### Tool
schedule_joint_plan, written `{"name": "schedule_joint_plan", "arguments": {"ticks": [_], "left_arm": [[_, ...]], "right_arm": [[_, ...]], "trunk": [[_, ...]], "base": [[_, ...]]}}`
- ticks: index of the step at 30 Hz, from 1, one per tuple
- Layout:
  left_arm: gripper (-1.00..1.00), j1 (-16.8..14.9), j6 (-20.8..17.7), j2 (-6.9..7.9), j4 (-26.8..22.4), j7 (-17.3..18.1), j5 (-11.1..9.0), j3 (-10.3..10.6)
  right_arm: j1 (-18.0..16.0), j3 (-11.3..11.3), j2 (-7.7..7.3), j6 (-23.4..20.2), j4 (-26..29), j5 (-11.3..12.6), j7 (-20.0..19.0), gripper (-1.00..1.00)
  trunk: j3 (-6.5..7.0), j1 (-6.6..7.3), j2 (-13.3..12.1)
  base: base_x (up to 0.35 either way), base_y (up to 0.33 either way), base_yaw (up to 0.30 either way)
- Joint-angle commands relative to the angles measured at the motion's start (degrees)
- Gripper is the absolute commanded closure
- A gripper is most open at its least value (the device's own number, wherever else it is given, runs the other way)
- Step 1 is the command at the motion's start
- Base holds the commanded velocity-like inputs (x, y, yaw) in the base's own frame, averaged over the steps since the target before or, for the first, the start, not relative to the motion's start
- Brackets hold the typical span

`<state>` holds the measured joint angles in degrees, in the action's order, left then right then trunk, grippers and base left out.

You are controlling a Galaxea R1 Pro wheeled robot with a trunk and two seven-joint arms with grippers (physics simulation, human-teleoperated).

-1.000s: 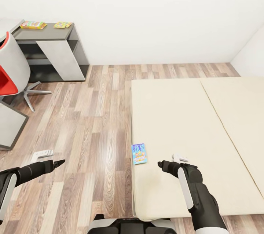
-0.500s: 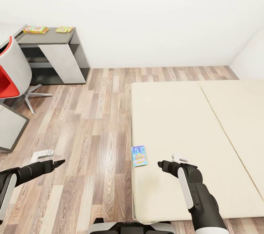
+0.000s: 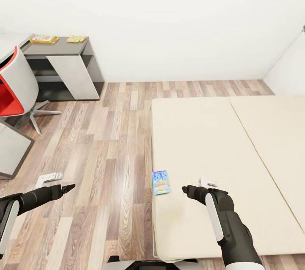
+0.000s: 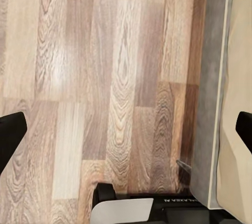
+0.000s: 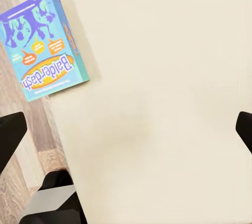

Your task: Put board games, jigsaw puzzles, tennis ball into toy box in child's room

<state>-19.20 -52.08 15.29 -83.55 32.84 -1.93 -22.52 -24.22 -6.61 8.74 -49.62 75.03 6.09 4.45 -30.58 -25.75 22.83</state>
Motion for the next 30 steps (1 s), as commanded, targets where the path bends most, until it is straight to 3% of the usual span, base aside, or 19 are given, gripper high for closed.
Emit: {"name": "schedule_joint_plan", "arguments": {"ticks": [1,30], "left_arm": [[-1.00,0.0,-0.4,0.00,0.0,0.1,-0.2,-0.1],[-1.00,0.0,-0.4,-0.08,0.0,0.1,-0.2,-0.1]], "right_arm": [[0.0,-0.1,0.04,-0.2,0.1,0.6,0.5,-1.00],[0.0,-0.1,0.04,0.5,0.0,0.8,0.5,-1.00]], "trunk": [[0.02,-0.04,0.1],[2.77,-0.04,0.1]], "base": [[0.000,0.000,0.000],[0.000,0.000,0.000]]}}
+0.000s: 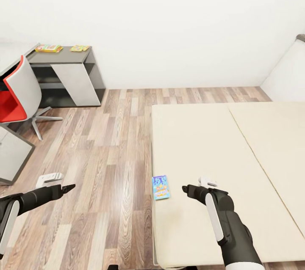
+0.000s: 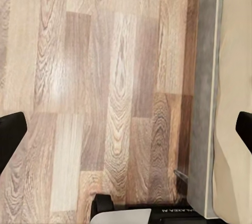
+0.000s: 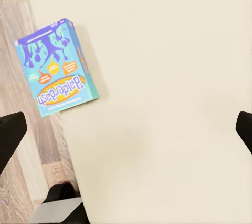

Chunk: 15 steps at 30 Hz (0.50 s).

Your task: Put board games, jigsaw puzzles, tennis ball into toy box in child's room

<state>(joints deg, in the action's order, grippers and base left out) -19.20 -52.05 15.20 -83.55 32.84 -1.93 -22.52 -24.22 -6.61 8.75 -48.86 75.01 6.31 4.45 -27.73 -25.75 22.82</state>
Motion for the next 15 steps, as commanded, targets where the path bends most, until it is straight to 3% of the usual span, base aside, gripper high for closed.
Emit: {"name": "schedule_joint_plan", "arguments": {"ticks": [1,15], "left_arm": [[-1.00,0.0,-0.4,0.00,0.0,0.1,-0.2,-0.1],[-1.00,0.0,-0.5,0.03,0.0,0.1,-0.2,-0.1]], "right_arm": [[0.0,-0.1,0.04,0.0,0.1,0.6,0.5,-1.00],[0.0,0.0,0.04,0.8,0.1,0.5,0.5,-1.00]], "trunk": [[0.01,-0.03,0.1],[1.34,-0.03,0.1]], "base": [[0.000,0.000,0.000],[0.000,0.000,0.000]]}}
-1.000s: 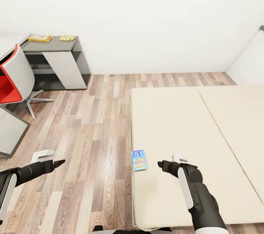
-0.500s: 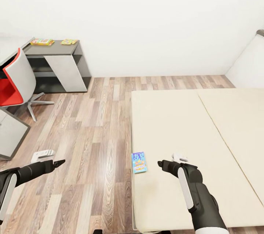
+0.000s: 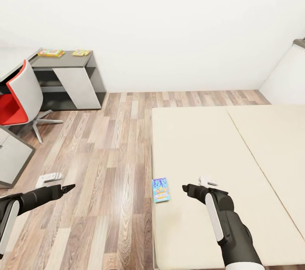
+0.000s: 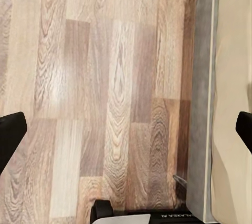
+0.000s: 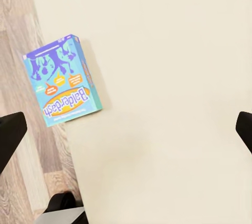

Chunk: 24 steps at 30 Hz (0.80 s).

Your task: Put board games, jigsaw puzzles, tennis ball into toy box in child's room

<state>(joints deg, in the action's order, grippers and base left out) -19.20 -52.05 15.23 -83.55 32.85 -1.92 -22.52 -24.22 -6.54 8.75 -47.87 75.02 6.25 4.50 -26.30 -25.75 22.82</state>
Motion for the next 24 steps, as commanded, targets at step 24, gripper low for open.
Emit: {"name": "schedule_joint_plan", "arguments": {"ticks": [24], "left_arm": [[-1.00,0.0,-0.4,0.02,0.0,0.2,-0.2,-0.1]], "right_arm": [[0.0,-0.1,0.13,-0.1,0.0,0.6,0.5,-1.00]], "trunk": [[2.19,-0.03,0.1]], "base": [[0.000,0.000,0.000]]}}
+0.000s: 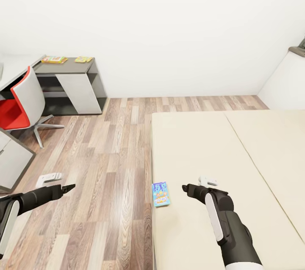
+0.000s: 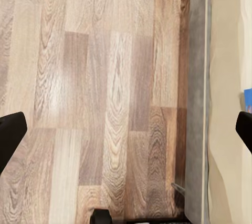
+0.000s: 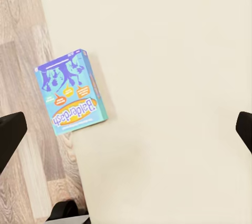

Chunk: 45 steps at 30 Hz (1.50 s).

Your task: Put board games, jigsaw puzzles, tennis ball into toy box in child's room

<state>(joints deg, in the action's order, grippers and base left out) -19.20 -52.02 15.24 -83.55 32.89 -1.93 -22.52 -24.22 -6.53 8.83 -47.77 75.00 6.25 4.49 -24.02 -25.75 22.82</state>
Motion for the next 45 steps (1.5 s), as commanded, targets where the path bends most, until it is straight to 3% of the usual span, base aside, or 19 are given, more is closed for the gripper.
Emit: {"name": "schedule_joint_plan", "arguments": {"ticks": [1,45], "left_arm": [[-1.00,0.0,-0.5,0.00,0.0,0.1,-0.2,-0.1],[-1.00,0.0,-0.5,-0.02,0.0,0.1,-0.2,-0.1]], "right_arm": [[0.0,-0.1,0.05,-0.2,0.1,0.6,0.5,-1.00],[0.0,-0.1,0.05,-0.1,0.1,0.6,0.4,-1.00]], "trunk": [[0.01,-0.04,0.1],[4.18,-0.04,0.1]], "base": [[0.000,0.000,0.000],[0.000,0.000,0.000]]}}
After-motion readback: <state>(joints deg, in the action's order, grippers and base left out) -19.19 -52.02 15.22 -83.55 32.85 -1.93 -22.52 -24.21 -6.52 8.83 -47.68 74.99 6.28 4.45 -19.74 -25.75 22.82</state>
